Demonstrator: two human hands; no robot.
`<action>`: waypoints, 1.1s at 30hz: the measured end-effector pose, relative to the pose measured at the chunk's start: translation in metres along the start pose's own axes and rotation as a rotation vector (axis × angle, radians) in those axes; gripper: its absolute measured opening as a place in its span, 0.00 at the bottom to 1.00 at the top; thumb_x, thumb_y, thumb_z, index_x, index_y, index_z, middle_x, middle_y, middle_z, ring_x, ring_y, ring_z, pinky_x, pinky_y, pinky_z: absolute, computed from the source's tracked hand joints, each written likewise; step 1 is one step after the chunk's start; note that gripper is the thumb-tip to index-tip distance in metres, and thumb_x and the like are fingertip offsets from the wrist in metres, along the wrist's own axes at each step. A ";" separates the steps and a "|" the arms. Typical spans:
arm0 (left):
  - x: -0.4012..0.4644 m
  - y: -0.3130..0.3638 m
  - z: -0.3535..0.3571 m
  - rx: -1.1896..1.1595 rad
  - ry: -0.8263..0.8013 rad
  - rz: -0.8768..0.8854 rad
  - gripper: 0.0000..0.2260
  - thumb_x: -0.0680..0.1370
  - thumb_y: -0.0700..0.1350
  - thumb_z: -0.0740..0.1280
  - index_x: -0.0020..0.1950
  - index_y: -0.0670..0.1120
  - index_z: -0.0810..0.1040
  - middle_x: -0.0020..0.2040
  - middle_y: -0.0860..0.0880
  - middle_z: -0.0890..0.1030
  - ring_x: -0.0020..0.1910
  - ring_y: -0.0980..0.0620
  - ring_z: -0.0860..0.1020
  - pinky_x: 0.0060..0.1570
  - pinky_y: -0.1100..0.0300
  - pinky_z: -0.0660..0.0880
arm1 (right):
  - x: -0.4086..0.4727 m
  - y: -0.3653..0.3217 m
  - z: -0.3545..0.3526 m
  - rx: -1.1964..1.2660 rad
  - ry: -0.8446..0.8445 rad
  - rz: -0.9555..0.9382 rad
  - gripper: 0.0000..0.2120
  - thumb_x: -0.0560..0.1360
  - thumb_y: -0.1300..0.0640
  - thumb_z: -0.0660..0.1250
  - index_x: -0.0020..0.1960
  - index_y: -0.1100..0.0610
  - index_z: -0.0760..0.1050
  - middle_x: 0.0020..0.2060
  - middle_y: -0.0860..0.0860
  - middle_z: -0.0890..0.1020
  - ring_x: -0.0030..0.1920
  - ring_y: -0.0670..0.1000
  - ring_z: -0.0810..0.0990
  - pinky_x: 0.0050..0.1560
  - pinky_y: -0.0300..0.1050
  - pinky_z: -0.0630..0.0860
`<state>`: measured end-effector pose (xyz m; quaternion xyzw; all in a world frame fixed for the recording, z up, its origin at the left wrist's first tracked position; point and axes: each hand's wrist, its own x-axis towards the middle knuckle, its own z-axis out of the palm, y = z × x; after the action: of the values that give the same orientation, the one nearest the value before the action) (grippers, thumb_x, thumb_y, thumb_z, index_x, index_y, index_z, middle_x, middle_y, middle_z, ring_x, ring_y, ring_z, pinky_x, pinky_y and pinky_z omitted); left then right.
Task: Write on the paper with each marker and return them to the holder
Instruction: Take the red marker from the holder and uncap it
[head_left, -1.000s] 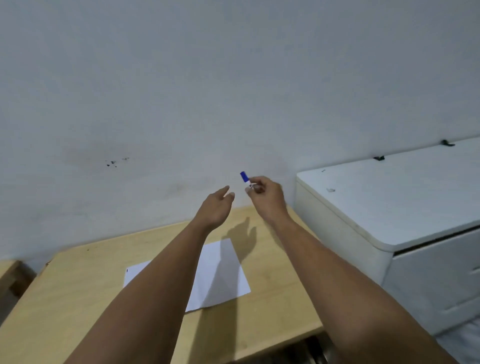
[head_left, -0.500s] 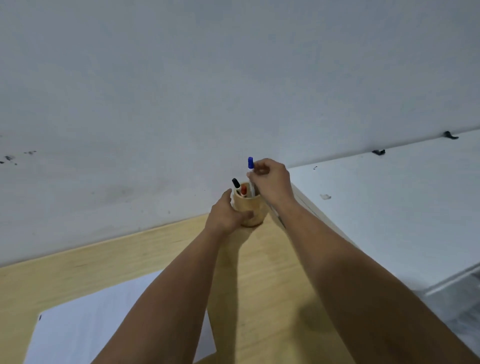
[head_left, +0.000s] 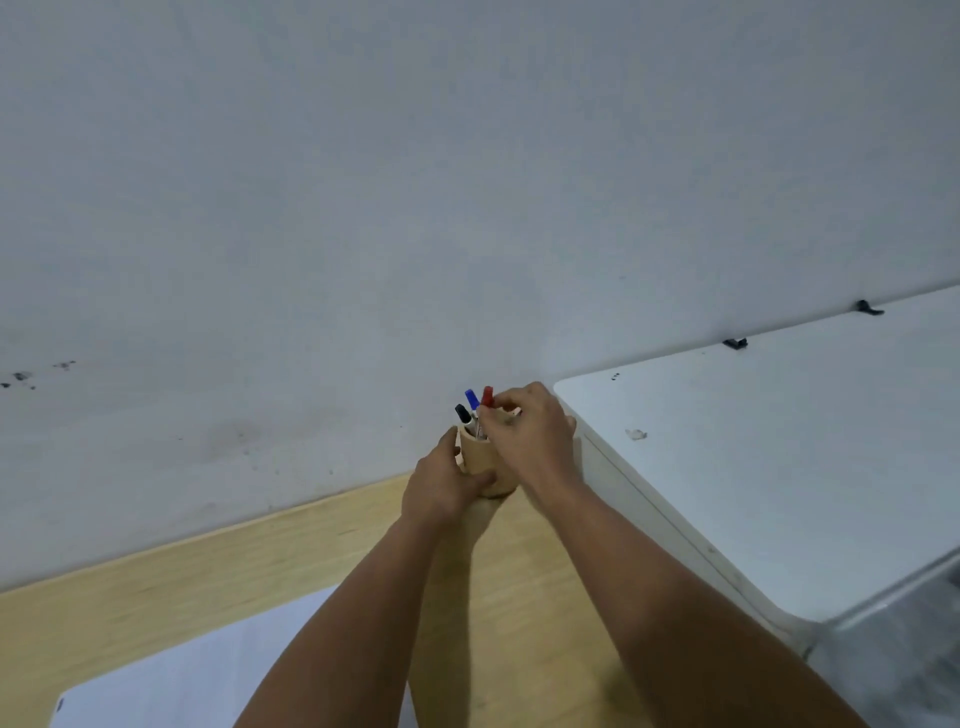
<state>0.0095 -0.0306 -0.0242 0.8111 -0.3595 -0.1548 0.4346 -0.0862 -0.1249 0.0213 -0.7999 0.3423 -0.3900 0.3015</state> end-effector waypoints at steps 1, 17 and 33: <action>-0.003 0.000 -0.004 0.022 -0.001 -0.020 0.36 0.72 0.51 0.77 0.78 0.53 0.67 0.66 0.52 0.80 0.67 0.46 0.77 0.52 0.57 0.76 | 0.002 -0.008 -0.005 0.066 0.059 0.002 0.10 0.79 0.44 0.74 0.49 0.50 0.86 0.50 0.46 0.86 0.53 0.52 0.84 0.64 0.61 0.74; -0.145 -0.022 -0.213 -0.132 0.432 -0.130 0.33 0.79 0.71 0.54 0.41 0.43 0.81 0.38 0.48 0.85 0.37 0.48 0.83 0.48 0.48 0.79 | -0.090 -0.149 0.036 0.479 -0.740 0.003 0.06 0.79 0.63 0.74 0.55 0.58 0.88 0.43 0.54 0.85 0.33 0.46 0.81 0.35 0.38 0.78; -0.250 -0.157 -0.351 0.089 0.436 -0.252 0.20 0.83 0.49 0.57 0.35 0.40 0.71 0.32 0.46 0.70 0.30 0.46 0.69 0.23 0.63 0.72 | -0.228 -0.251 0.159 0.241 -1.026 -0.419 0.13 0.85 0.51 0.69 0.46 0.55 0.85 0.33 0.50 0.81 0.32 0.48 0.71 0.35 0.42 0.68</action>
<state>0.1040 0.4145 0.0341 0.8819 -0.1601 -0.0133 0.4431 0.0188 0.2348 0.0323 -0.8977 -0.0609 -0.0391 0.4346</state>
